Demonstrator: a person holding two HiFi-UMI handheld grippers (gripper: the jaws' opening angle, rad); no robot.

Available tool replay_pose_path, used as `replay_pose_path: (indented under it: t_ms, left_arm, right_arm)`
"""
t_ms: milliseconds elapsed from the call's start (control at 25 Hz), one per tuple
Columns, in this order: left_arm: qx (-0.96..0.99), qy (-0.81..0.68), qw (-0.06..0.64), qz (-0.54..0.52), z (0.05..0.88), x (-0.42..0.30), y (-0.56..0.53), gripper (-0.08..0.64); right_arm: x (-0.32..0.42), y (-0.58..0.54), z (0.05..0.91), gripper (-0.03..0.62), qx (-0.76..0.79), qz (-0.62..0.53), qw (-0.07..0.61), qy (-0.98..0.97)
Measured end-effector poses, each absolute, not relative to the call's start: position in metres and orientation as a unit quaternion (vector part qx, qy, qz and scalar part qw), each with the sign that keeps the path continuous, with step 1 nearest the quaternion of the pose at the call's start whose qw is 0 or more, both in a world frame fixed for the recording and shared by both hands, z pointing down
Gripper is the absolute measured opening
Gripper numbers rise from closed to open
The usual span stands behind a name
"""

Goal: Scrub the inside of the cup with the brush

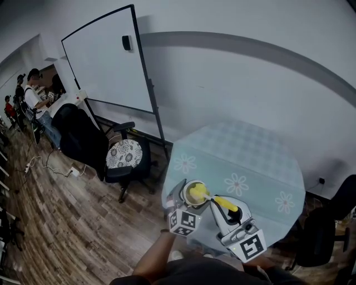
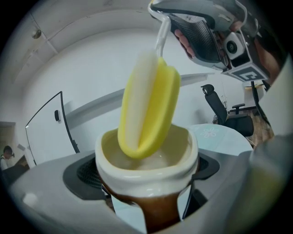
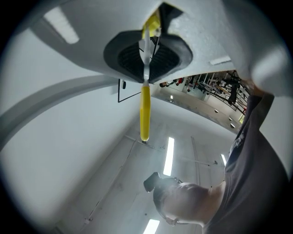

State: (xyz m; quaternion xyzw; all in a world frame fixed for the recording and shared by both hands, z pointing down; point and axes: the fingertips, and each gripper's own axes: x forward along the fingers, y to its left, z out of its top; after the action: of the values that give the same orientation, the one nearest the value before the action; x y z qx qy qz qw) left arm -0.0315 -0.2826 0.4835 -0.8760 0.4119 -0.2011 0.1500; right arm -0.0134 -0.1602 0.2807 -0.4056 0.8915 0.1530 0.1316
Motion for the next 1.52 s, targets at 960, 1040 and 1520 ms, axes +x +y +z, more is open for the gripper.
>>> replay_pose_path:
  t_ms: [960, 1040, 1520]
  left_arm:
    - [-0.887, 0.417, 0.019, -0.198, 0.557, -0.019, -0.307, 0.560]
    - [-0.888, 0.413, 0.012, -0.202, 0.571, -0.013, -0.307, 0.560]
    - [-0.891, 0.388, -0.049, -0.231, 0.685, 0.018, -0.315, 0.560]
  right_arm:
    - [0.085, -0.209, 0.338, 0.038, -0.556, 0.142, 0.092, 0.814]
    - [0.095, -0.217, 0.355, 0.038, -0.569, 0.135, 0.074, 0.808]
    - [0.148, -0.251, 0.473, 0.038, -0.619, 0.049, 0.008, 0.784]
